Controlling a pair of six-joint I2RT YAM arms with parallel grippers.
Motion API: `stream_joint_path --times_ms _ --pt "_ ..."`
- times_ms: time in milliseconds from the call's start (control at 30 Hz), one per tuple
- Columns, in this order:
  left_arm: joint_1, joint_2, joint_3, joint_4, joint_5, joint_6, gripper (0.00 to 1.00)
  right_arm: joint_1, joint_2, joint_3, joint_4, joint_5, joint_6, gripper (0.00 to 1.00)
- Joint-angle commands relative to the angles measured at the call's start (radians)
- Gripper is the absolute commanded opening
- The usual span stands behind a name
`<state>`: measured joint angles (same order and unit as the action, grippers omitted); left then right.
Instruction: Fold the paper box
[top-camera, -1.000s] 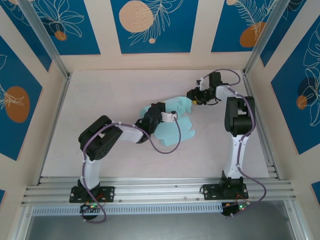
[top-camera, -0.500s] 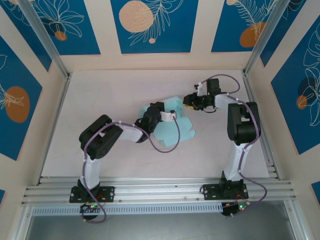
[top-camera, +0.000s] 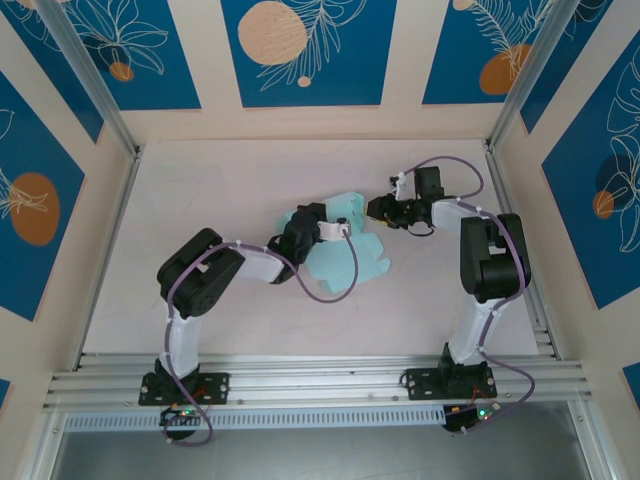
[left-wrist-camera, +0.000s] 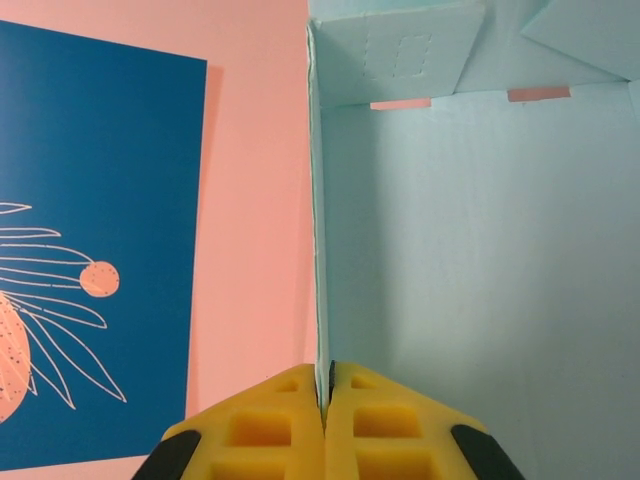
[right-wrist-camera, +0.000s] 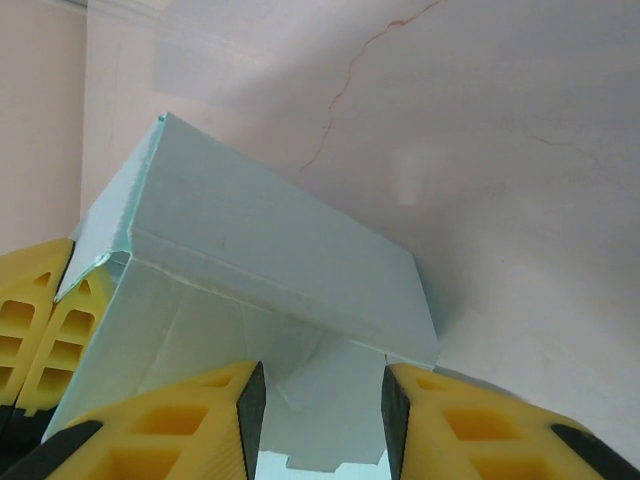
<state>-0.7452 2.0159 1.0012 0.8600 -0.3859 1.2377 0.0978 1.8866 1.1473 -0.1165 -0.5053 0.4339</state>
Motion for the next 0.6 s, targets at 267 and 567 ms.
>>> stream_joint_path --times_ms 267,567 --pt "0.007 0.025 -0.079 0.228 0.029 0.135 0.00 0.038 -0.027 -0.050 0.048 0.001 -0.028 0.39" --pt "0.008 0.043 -0.082 0.205 0.050 0.168 0.00 0.059 -0.033 -0.119 0.180 0.011 -0.024 0.41"
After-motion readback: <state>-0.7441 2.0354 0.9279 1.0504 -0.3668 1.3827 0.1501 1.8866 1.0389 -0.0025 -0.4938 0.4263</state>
